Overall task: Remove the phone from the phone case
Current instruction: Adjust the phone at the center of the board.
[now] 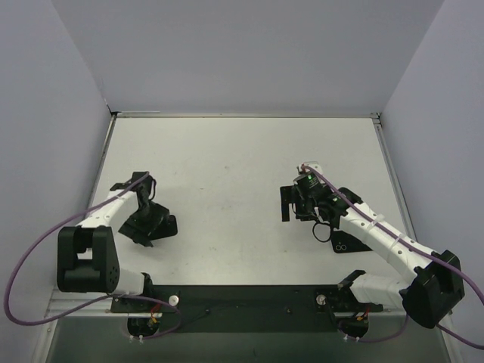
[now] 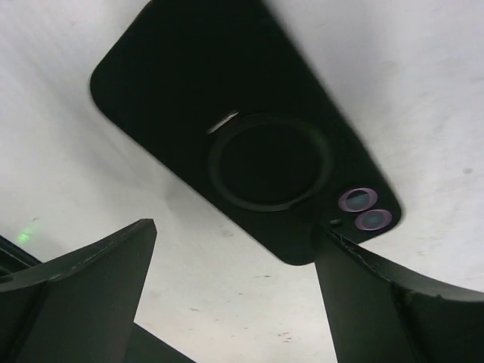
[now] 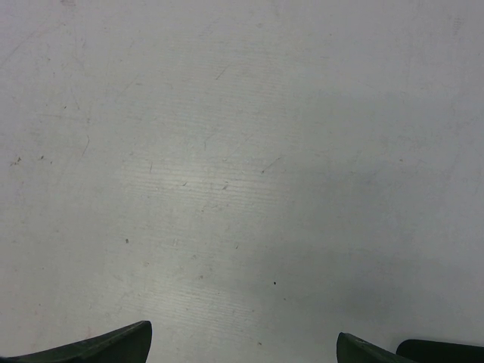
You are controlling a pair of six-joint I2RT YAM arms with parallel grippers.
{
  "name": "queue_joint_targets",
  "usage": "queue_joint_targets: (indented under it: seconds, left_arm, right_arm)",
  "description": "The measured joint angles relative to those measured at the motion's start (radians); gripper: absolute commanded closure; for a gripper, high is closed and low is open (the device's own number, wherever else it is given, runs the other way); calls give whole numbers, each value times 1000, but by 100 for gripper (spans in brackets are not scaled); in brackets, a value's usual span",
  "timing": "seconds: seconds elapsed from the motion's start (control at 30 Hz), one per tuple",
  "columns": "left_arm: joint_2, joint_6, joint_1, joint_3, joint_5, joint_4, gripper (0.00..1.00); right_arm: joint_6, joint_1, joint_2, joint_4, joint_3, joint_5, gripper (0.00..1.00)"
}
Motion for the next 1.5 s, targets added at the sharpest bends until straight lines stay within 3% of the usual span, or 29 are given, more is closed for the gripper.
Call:
queue_joint_targets:
  seconds: [0.1,0.33,0.93,1.23,1.5]
  left_arm:
    - [-95,-47,1,-108,34,5,4]
    - [-229,-102,10,-167,6,102,4]
    - [-162,-172,14,-216,-69,204,4]
    - [-39,-137,39,-109,-45,172,4]
    - [279,96,50,238,2,24,3]
  right_arm:
    - [0,0,1,1,2,0,0]
    - [-1,0,0,-1,2,0,0]
    - [-1,0,-3,-4,2,0,0]
    - [0,0,-8,-13,4,0,0]
    - [0,1,-8,-20,21,2,0]
